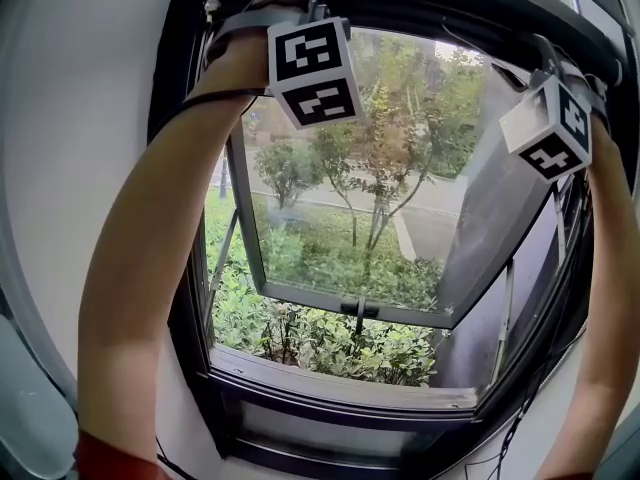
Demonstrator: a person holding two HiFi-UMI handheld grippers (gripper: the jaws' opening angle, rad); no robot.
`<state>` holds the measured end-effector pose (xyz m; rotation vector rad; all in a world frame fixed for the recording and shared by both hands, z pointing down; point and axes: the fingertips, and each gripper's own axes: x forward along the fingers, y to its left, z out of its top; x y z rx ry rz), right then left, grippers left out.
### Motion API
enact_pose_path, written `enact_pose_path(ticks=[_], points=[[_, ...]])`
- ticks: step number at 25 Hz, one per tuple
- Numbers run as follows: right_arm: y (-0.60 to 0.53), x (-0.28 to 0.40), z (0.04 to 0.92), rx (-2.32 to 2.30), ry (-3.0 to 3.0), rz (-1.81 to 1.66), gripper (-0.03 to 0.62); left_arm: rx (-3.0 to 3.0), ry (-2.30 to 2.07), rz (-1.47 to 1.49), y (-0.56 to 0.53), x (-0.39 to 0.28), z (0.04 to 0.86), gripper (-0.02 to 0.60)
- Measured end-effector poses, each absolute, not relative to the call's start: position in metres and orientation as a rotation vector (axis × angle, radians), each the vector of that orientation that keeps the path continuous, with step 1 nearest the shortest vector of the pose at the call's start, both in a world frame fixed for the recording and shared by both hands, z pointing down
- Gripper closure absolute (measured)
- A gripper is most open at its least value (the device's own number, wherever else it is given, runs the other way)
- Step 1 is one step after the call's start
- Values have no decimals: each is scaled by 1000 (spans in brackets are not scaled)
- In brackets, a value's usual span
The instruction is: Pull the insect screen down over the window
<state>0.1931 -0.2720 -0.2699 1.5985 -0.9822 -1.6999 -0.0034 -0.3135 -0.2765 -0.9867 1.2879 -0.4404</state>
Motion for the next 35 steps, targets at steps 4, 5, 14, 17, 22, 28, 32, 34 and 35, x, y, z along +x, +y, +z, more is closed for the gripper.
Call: enact_pose_path(ticks=[4, 5, 14, 17, 22, 28, 32, 34, 35], points=[[-267, 189, -272, 1617, -1016, -1696, 384, -973, 1278, -431, -312, -3, -275, 417], [-266, 188, -273, 1620, -1017, -1700, 384, -972, 1276, -429, -312, -4, -275, 417], [-268, 189, -273, 1619, -1048, -1681, 382, -1082, 1207, -446, -312, -1, -273, 417], [-266, 188, -273, 1636, -1105, -1668, 382, -1123, 1193, -451, -311, 1, -270, 417], [-266, 188, -268, 1628, -1107, -1660, 384, -1093, 1188, -501, -313, 1, -263, 405], [-266, 189, -247, 1590, -1120, -1663, 384, -1084, 1172, -514, -313, 0, -242, 400], [-264, 188, -236, 1571, -1120, -1664, 384, -1086, 1164, -518, -311, -1, -231, 399], [-265, 189, -231, 1569, -1132, -1657, 384, -1085, 1164, -526, -312, 0, -226, 399], [-266, 189, -230, 1571, -1140, -1657, 384, -1084, 1164, -526, -312, 0, -224, 399]])
